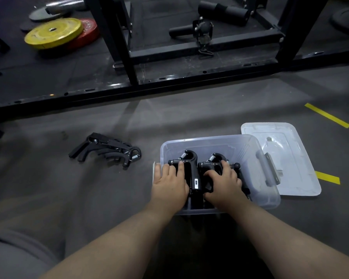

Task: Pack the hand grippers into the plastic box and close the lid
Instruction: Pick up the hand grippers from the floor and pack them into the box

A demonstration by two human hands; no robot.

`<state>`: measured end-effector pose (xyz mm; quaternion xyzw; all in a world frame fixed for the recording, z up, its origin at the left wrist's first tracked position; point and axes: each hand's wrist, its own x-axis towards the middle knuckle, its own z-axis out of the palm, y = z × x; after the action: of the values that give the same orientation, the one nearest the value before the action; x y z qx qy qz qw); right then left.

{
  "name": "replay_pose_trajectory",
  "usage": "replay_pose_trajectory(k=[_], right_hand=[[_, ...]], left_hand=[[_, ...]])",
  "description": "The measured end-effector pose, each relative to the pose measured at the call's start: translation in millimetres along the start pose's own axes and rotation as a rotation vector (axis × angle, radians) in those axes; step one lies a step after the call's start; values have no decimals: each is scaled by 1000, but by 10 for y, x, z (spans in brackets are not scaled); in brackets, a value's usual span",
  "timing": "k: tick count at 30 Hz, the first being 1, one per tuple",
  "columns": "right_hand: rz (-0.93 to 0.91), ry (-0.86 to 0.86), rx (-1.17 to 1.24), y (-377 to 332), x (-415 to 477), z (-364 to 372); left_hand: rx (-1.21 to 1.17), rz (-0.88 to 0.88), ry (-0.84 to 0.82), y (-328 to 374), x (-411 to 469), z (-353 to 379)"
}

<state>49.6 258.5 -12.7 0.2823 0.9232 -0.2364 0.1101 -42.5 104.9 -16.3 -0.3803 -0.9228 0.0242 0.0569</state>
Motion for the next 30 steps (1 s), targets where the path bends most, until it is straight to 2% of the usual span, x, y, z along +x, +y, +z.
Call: replay_pose_trajectory(k=[12, 20, 25, 30], right_hand=[[-6, -9, 2, -5, -21, -32], [-5, -44, -10, -39, -38, -79], [46, 190, 40, -104, 29, -42], [38, 327, 127, -377, 203, -141]], left_hand=[[14, -16, 12, -7, -5, 49], [-155, -56, 75, -10, -39, -109], [-254, -163, -33, -30, -92, -91], [-357, -128, -18, -183, -168, -47]])
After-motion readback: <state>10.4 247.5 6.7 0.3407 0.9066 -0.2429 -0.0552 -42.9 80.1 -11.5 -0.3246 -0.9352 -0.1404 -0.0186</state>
